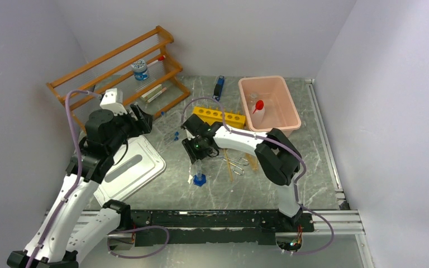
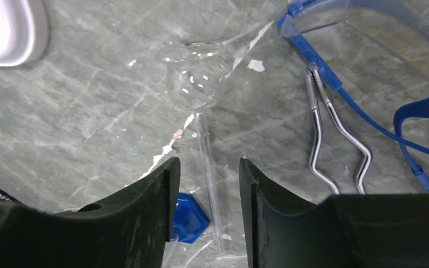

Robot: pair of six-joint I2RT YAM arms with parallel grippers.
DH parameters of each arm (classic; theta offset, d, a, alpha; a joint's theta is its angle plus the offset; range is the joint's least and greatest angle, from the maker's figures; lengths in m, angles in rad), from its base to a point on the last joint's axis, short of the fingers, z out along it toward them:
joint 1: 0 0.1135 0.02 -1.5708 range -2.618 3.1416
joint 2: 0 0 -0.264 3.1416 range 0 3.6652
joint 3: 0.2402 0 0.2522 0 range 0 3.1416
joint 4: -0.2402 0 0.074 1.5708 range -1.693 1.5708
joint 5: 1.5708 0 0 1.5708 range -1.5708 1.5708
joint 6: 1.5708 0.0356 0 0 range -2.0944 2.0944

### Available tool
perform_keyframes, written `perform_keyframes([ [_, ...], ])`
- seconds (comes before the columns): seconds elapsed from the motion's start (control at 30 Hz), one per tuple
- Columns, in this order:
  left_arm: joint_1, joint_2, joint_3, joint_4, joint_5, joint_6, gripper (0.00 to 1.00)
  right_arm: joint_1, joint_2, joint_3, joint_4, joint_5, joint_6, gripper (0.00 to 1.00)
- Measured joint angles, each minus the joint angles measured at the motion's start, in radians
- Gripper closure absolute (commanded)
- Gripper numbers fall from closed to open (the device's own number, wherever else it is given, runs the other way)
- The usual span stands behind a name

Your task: Organize the chemistry lab equipment

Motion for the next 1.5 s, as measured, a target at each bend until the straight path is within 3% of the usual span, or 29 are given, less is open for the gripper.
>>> perform_keyframes([
  [0.2, 0.000, -0.023, -0.063, 0.040, -0.037, -0.002, 0.23, 0.005, 0.027, 0.000, -0.008, 0.032, -0.005, 0.56],
  [0.83, -0.004, 0.010, -0.051, 0.067, -0.095, 0.064, 0.19, 0.050, 0.065, 0.037, -0.004, 0.176, -0.072, 0.61],
  [1.17, -0.005, 0.001, -0.042, 0.067, -0.118, 0.075, 0.18, 0.066, 0.090, 0.070, 0.010, 0.220, -0.106, 0.92],
  [1.5, -0.006, 0.001, 0.043, 0.050, -0.160, 0.105, 0.18, 0.057, -0.014, 0.087, -0.032, 0.237, -0.122, 0.96],
])
